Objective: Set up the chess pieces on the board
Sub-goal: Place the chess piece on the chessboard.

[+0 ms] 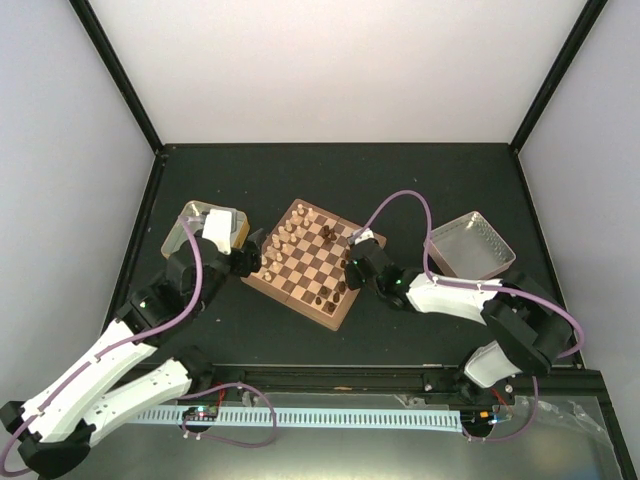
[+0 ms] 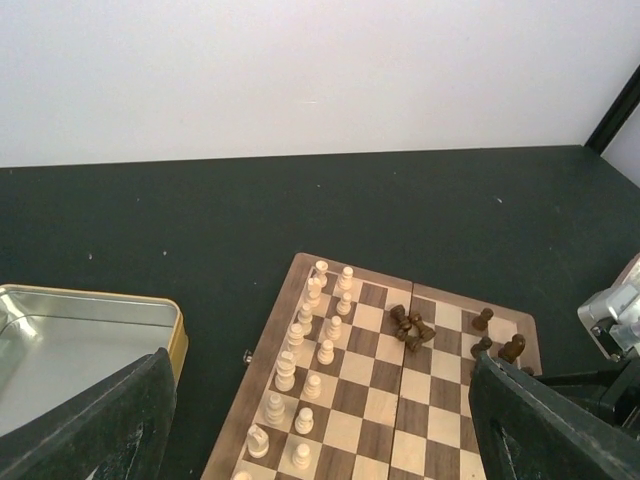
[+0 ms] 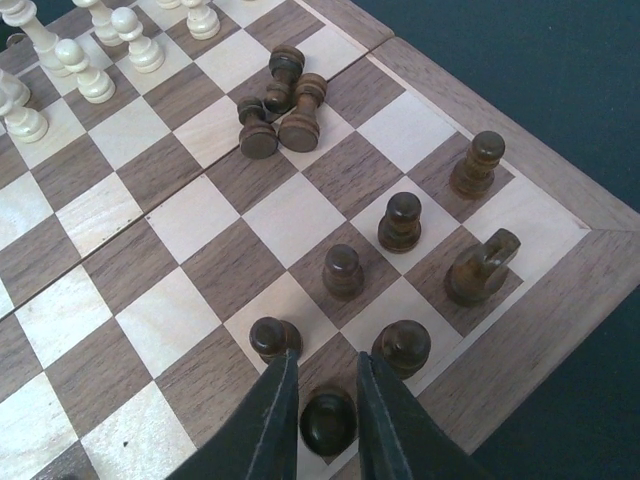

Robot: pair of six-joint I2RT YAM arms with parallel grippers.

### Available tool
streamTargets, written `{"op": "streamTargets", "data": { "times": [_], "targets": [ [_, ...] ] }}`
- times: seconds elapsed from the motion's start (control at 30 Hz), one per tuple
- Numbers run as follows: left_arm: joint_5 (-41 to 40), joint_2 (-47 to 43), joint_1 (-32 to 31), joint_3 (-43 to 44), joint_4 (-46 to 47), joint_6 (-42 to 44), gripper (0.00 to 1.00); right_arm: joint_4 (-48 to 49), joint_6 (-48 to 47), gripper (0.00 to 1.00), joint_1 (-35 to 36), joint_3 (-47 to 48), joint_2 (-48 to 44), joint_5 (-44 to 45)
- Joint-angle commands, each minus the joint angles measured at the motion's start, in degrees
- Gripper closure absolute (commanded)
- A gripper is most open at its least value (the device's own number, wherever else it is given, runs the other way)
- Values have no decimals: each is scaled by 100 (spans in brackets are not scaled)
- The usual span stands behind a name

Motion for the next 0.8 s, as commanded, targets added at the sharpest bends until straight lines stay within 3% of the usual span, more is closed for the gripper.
{"op": "streamTargets", "data": {
  "times": [0.0,0.5,0.77],
  "targets": [
    [157,65,68,75,120,92,18,-189,-5,79,23,247,-52,220],
    [252,99,127,133,87,108,17,-1468,623,73,-65,864,-783,219],
    [806,434,132,88,121,98,16,-1912,1080,70,-275,1053,-1057,-197]
  ]
}}
